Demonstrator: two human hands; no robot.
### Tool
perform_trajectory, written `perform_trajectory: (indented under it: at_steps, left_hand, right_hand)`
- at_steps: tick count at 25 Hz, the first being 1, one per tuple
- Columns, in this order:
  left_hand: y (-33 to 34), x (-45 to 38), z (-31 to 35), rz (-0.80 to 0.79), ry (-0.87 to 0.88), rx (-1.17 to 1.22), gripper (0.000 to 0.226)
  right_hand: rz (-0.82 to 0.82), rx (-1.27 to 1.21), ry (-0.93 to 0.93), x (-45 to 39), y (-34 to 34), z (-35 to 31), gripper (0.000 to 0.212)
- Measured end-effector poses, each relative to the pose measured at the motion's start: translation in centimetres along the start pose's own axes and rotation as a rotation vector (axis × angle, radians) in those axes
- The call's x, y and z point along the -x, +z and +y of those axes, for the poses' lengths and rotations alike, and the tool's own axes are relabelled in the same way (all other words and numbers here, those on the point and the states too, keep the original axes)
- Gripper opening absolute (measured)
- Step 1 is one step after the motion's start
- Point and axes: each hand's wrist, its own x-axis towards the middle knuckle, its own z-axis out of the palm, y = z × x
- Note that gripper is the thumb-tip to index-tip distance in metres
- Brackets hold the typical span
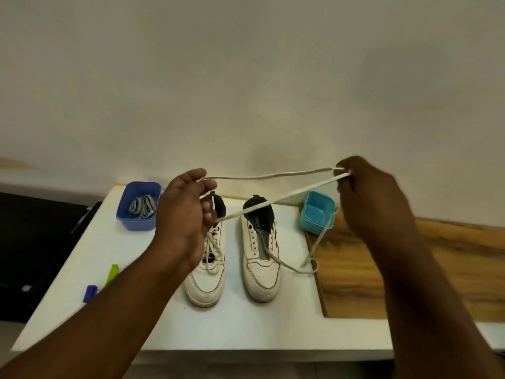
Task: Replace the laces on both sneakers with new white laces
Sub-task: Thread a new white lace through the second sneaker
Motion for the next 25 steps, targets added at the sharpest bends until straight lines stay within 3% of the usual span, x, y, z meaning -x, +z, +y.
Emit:
perform_trajectory:
  at_steps: [4, 7, 9, 12, 13, 14, 16, 18, 20, 25]
  left_hand:
    - [-1.7, 0.0, -2.0, 0.184, -0.133, 0.258, 0.026]
    - [-2.4, 0.2, -3.3, 0.242, -0.23, 0.267, 0.02]
    - [-2.5, 0.8, -4.0, 0.179, -0.22, 0.094, 0.022]
    - [-2.4, 1.2, -5.0, -0.008, -0.108, -0.312, 0.027]
    - [-2.4, 1.2, -5.4, -0.069, -0.109, -0.387, 0.029]
    - [-2.4, 1.3, -5.9, -0.118, -0.131, -0.433, 0.032]
    - [-2.6, 1.2, -7.0, -0.169, -0.177, -0.502, 0.043]
    - [-3.1, 1.0, -8.0, -0.167, -0.213, -0.531, 0.052]
    - [-3.6, 0.3, -8.7, -0.142, -0.264, -0.508, 0.056]
    - [-4.0, -1.4, -9.4, -0.092, -0.369, -0.37, 0.026]
  right_hand:
    - [0.321, -0.008, 0.045, -0.6, -5.7, -0.2, 0.034]
    - [0.299, 0.042, 0.023, -0.8, -7.0, 1.3, 0.021]
    - [0.03, 0.156, 0.026, -0.4, -5.3, 1.9, 0.019]
    - [-0.578, 0.303, 0.037, 1.2, 0.7, 2.2, 0.042]
    - [-0.686, 0.295, 0.031, 2.0, 3.4, 2.2, 0.046]
    - [-0.7, 0.242, 0.017, 2.7, 6.2, 2.3, 0.042]
    - [-0.54, 0.094, 0.023, 3.8, 11.4, 2.0, 0.022]
    - [-0.426, 0.076, 0.049, 4.7, 15.2, 1.9, 0.023]
    - [-0.451, 0.129, 0.055, 5.1, 18.0, 2.2, 0.025]
    - [-0.447, 0.194, -0.003, 4.8, 19.9, 3.6, 0.021]
